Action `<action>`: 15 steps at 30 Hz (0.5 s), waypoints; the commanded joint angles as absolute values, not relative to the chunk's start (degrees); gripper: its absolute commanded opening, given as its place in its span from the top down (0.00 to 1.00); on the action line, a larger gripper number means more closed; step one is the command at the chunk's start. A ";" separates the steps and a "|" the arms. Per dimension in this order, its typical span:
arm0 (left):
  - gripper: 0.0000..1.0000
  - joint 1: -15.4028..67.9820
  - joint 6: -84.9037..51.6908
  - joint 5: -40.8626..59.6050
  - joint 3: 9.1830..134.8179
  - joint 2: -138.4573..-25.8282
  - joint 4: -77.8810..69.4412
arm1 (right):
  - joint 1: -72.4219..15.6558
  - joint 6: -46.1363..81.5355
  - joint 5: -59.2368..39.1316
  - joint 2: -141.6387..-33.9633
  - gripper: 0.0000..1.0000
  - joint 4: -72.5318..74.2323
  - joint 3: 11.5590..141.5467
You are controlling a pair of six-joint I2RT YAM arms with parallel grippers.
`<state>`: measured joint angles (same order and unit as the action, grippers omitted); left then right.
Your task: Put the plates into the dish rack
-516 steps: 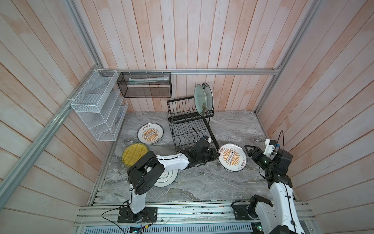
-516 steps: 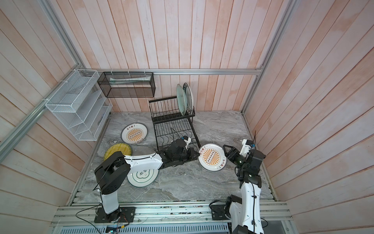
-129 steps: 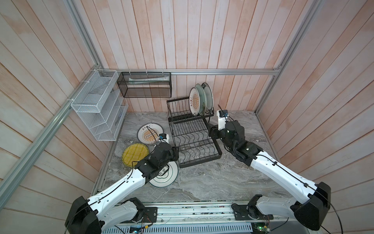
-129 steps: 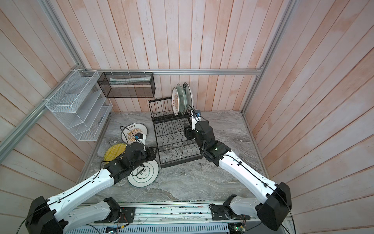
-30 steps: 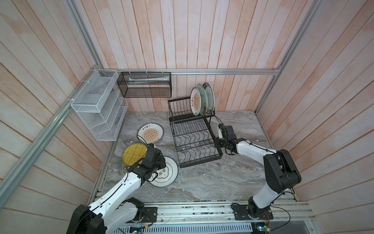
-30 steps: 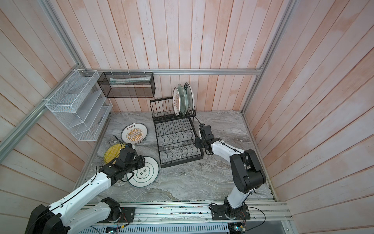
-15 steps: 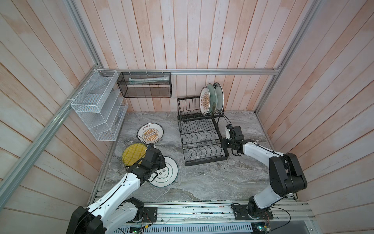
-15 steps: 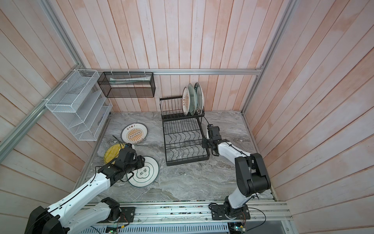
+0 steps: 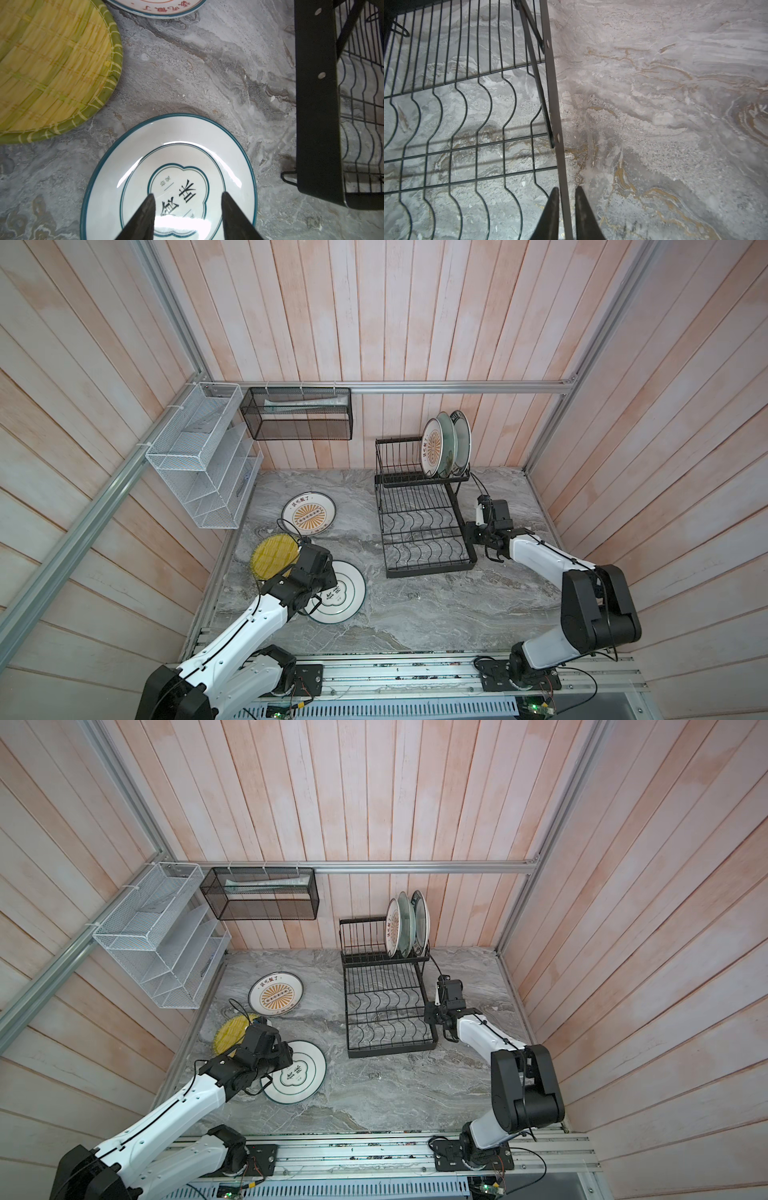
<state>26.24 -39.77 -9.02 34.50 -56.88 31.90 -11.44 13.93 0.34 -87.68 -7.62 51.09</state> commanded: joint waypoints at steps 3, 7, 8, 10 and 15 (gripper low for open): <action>0.47 25.84 -44.19 -8.91 34.54 -54.10 35.93 | -11.19 14.24 -1.96 -84.12 0.75 -8.57 50.21; 0.47 25.79 -48.33 -8.80 33.81 -50.83 39.27 | -11.22 14.33 -2.80 -81.58 0.71 -8.52 49.11; 0.47 25.77 -49.42 -9.91 33.63 -49.66 40.89 | -11.19 14.41 -3.14 -80.93 0.71 -8.50 48.76; 0.48 25.84 -51.36 -12.18 33.09 -46.91 43.39 | -11.17 14.72 -4.02 -79.13 0.69 -8.34 47.88; 0.48 25.86 -55.69 -13.34 31.00 -42.82 44.71 | -11.16 15.20 -6.41 -75.14 0.67 -8.67 45.85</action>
<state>26.15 -51.46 -11.22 32.53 -43.62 41.91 -11.31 14.39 -4.23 -77.21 -7.64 46.98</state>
